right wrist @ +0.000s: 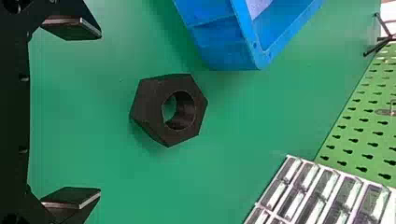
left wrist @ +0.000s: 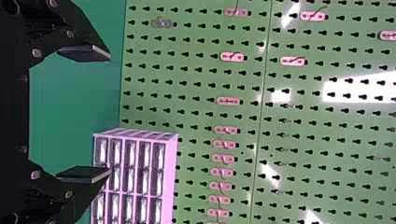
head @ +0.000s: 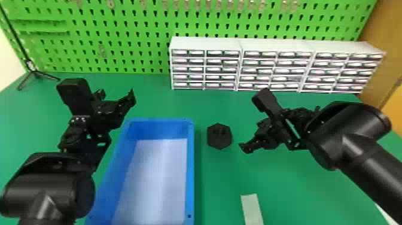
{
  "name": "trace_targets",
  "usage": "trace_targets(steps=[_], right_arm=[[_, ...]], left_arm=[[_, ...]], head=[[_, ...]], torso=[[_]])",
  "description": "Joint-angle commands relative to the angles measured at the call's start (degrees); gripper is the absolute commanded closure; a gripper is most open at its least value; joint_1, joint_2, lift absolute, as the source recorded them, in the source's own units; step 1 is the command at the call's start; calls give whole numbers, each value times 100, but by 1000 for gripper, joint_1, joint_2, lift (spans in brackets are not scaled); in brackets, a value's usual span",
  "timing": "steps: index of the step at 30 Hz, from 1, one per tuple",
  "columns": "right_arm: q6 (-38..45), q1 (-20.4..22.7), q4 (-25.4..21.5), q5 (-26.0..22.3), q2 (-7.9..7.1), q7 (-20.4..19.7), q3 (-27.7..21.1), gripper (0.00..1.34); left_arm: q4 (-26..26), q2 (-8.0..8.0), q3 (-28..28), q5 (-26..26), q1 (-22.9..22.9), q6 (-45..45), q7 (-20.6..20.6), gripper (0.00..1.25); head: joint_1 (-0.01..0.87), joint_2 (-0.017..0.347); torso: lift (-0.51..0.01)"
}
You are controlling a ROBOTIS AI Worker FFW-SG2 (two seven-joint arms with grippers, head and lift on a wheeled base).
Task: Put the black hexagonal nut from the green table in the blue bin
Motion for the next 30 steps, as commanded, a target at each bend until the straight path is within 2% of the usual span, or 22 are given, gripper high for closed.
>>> trace_targets(steps=[1,10,30], right_arm=[[-35,-32,40,-38,-33,1,60,117],[-43,-85,57,-46,-85,1,96,117],[-43,-120,57,-55,-103,-8,122,117]], left_arm=[[6,0,-19,-7,-15,0,-1,387],[33,0,-27,-15,-32,0,-1,387],[50,0,-45,-15,-50,0,-1,387]], head=[[686,28],[686,28],[686,28]], torso=[[-96],[-96],[-96]])
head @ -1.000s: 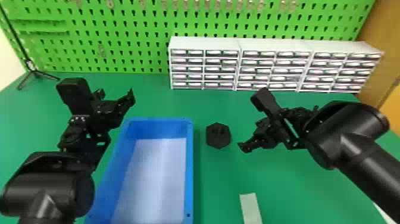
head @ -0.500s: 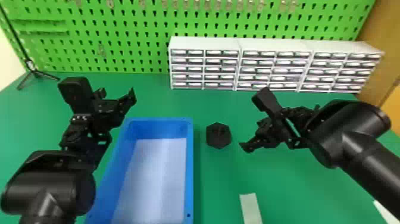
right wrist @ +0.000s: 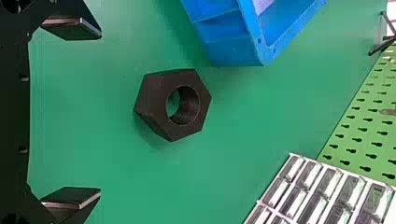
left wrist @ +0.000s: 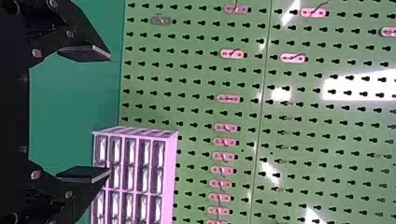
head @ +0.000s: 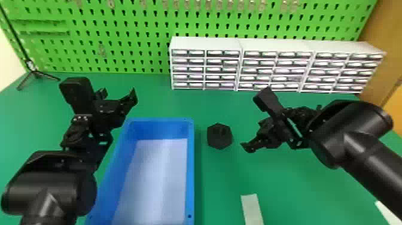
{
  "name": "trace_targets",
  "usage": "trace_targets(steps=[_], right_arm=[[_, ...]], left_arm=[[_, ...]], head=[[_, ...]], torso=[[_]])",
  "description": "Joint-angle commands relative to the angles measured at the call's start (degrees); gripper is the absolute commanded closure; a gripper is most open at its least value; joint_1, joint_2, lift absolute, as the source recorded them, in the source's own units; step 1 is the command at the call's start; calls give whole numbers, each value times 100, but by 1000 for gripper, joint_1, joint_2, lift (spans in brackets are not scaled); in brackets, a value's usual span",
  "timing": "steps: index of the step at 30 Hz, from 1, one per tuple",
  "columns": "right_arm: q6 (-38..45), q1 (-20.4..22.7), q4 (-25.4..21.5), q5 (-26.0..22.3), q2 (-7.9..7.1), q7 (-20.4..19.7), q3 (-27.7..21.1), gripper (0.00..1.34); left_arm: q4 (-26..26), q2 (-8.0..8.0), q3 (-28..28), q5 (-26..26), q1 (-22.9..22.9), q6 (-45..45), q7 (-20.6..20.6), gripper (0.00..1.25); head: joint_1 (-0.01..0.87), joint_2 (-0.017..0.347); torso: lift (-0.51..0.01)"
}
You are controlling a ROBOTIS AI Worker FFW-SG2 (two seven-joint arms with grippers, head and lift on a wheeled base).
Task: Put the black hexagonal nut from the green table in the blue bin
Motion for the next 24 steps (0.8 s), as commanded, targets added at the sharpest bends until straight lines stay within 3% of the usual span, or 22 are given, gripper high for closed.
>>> trace_targets(steps=[1,11,24], right_arm=[[0,-9,0,0,0,0,0,116],[-79,-106,0,18,8,0,114,116],[-316,-484,26,413,175,9,545,114]], left_arm=[[0,0,0,0,0,0,0,387],[0,0,9,0,0,0,0,387],[9,0,0,18,-35,0,0,387]], head=[[686,28],[686,28],[686,28]], torso=[[-96],[-96],[-96]])
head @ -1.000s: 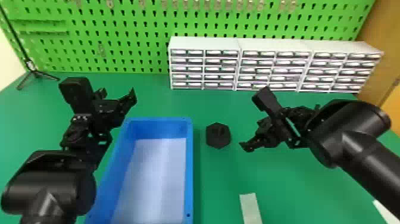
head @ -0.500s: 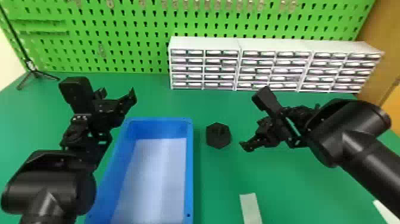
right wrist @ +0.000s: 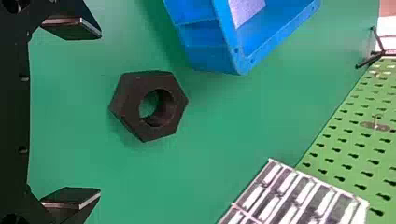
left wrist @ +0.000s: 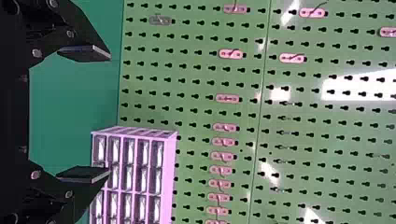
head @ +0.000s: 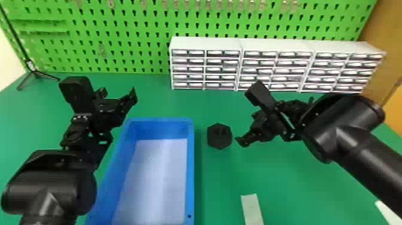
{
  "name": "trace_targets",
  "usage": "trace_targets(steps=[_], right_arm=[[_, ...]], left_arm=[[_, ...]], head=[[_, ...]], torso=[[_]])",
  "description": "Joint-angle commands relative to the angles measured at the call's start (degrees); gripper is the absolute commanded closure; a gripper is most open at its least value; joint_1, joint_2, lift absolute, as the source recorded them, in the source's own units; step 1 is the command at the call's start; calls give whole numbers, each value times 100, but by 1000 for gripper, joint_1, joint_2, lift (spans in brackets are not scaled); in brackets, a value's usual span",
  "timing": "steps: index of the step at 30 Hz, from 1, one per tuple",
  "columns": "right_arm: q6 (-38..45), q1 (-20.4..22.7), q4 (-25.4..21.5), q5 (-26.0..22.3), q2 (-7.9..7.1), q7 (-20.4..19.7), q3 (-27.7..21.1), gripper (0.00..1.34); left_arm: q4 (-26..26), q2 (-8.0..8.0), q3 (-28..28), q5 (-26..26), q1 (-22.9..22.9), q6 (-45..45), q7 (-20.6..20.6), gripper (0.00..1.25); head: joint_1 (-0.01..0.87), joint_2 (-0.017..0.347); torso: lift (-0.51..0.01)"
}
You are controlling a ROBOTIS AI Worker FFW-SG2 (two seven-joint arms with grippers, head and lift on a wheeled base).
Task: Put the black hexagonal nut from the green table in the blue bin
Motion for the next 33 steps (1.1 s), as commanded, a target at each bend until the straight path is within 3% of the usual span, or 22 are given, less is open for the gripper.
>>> trace_targets(steps=[1,13,22,33], right_arm=[[-139,-233,59,211,100,1,300,114],[-473,-998,692,167,522,89,1258,114],[-728,-1279,1255,-132,601,89,1768,114],[-807,-1332,1694,-97,689,89,1926,116]], left_arm=[[3,0,7,15,-11,0,0,387],[3,0,7,24,-38,0,0,387],[-6,0,-36,33,-108,0,0,387],[-6,0,-186,50,-293,-9,0,387]], head=[[686,28],[686,28],[686,28],[686,28]], torso=[[-96],[-96],[-96],[-96]])
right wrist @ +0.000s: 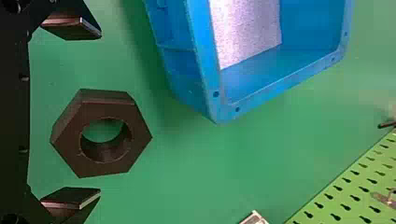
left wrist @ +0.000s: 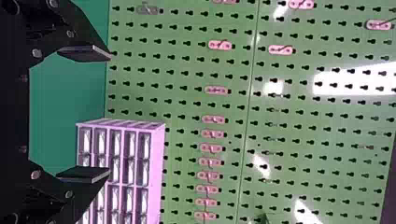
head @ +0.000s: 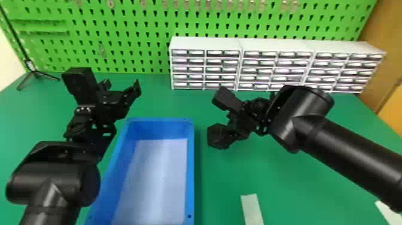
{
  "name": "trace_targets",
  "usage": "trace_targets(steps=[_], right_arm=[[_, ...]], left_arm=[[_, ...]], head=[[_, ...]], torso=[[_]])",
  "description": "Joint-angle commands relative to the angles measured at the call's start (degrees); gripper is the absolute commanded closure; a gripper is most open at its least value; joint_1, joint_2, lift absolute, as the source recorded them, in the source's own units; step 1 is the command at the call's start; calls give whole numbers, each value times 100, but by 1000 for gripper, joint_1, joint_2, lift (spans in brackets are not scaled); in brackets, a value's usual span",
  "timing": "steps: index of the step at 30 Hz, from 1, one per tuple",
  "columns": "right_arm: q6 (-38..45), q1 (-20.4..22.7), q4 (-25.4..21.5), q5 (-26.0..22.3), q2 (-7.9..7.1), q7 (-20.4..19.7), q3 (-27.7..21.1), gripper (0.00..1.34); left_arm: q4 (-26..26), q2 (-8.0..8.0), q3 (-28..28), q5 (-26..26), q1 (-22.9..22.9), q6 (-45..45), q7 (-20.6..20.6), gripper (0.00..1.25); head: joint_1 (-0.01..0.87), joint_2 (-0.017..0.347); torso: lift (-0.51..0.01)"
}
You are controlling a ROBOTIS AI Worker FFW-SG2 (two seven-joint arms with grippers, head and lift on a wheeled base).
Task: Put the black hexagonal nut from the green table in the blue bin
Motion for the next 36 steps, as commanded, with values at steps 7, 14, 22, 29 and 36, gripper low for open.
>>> trace_targets(steps=[7,14,22,29,36], right_arm=[[-104,36,364,279,232,0,-57,116],[-288,221,636,613,566,0,-523,116],[-411,309,908,912,891,-9,-883,116],[-438,247,1084,692,865,-26,-531,116],[-534,300,1295,736,961,-79,-558,116]], left_arm=[[-4,0,-63,16,-76,-9,-9,387],[-4,0,-36,25,-59,-9,-9,387],[-4,0,-54,25,-76,-17,-9,387],[4,0,-45,25,-85,-17,-9,389],[-4,0,-45,25,-94,-17,-9,387]], head=[[686,28],[686,28],[686,28],[686,28],[686,28]], torso=[[-96],[-96],[-96],[-96],[-96]])
